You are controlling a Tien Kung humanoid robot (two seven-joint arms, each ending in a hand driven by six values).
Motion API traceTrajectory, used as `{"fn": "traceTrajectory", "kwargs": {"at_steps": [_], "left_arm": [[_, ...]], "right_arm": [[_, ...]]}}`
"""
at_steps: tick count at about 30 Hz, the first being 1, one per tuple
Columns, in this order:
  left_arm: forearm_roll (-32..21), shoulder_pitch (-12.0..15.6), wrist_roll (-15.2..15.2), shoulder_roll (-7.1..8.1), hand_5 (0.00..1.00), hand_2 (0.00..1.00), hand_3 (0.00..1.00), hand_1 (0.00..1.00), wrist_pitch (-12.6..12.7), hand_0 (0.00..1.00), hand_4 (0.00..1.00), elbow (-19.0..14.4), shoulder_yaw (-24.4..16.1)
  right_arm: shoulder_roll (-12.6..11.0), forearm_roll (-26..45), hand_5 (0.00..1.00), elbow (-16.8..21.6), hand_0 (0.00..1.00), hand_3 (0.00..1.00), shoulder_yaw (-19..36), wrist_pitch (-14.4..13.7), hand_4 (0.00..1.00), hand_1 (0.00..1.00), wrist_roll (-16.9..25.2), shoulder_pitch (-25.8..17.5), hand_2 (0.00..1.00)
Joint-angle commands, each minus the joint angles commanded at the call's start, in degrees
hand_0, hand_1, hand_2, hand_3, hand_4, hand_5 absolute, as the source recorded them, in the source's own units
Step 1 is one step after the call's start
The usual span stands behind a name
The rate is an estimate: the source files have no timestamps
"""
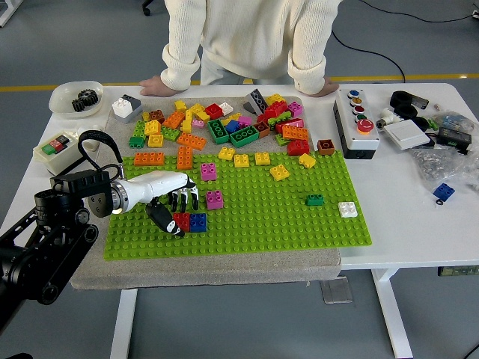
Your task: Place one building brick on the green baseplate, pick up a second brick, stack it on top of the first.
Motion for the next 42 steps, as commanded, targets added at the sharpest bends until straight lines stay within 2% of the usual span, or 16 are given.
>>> {"fn": "traceTrajectory", "kwargs": {"at_steps": [6, 31, 42], "left_arm": [[0.00, -0.02, -0.15, 0.02, 0.002, 0.448, 0.519, 0.379, -0.60, 0.440, 0.998, 0.03, 0.04], [0.00, -0.18, 0.13, -0.49, 0.002, 0.460, 0.532, 0.399, 0.37, 0.467, 0.998, 0.31, -0.08], [0.00, -0.14, 0.15, -0.37, 0.002, 0.466, 0.532, 0.403, 0.02, 0.473, 0.998, 0.08, -0.13]], "right_arm": [[-0.03, 0.01, 0.412, 0.00, 0.740, 0.598, 0.04, 0.00, 0.822, 0.643, -0.02, 0.01, 0.715], [-0.02, 0.25, 0.411, 0.00, 0.740, 0.601, -0.03, -0.01, 0.825, 0.644, 0.00, 0.04, 0.715], [-0.03, 0.28, 0.410, 0.00, 0.739, 0.601, -0.09, -0.02, 0.825, 0.643, 0.01, -0.05, 0.715]]}}
